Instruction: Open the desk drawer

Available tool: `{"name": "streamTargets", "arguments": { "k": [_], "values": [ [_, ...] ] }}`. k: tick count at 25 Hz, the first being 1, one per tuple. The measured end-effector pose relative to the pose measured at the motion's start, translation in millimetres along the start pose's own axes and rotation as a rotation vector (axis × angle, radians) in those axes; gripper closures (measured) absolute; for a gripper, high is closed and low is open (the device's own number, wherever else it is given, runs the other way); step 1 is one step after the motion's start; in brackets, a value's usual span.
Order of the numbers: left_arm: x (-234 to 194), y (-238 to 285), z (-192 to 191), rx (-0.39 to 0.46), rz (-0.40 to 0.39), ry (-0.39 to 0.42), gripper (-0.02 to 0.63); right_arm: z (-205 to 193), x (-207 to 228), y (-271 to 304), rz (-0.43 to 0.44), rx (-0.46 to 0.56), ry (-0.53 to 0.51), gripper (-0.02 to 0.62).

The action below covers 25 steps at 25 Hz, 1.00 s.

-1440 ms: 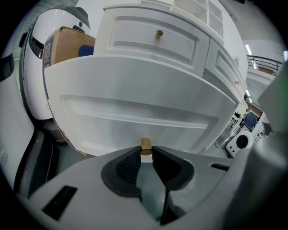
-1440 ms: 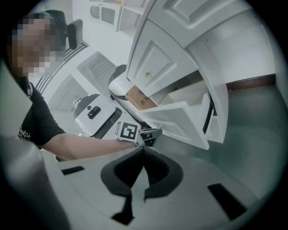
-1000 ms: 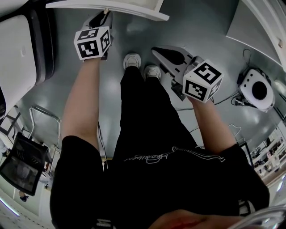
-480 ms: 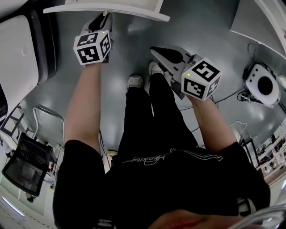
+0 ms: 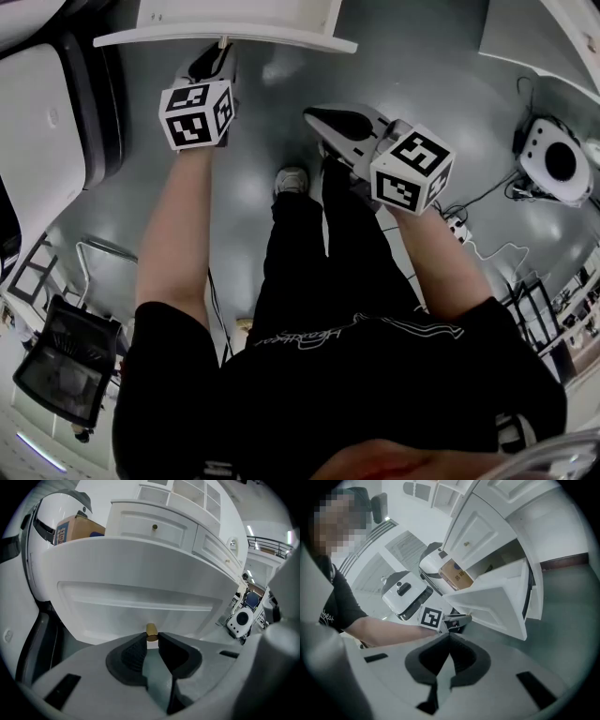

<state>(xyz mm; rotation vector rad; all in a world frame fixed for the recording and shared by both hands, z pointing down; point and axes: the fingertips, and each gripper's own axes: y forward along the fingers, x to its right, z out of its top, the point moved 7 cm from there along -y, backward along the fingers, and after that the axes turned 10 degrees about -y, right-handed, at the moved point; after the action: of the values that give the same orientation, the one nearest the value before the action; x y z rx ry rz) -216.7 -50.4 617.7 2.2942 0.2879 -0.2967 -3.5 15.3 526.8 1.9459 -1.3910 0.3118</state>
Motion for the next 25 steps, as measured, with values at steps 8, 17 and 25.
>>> {"name": "streamTargets", "arguments": {
  "k": [8, 17, 25],
  "values": [
    [-1, -2, -1, -0.028, -0.015, -0.013, 0.528, -6, -26, 2, -0.028, 0.012, 0.005, 0.59],
    [3, -4, 5, -0.055, -0.051, -0.042, 0.508, -2, -35, -10, -0.079, 0.027, -0.002, 0.591],
    [25, -61, 38, 0.009, -0.116, -0.03, 0.391, 52, -59, -36, -0.123, 0.065, -0.113, 0.59]
  ]
}}
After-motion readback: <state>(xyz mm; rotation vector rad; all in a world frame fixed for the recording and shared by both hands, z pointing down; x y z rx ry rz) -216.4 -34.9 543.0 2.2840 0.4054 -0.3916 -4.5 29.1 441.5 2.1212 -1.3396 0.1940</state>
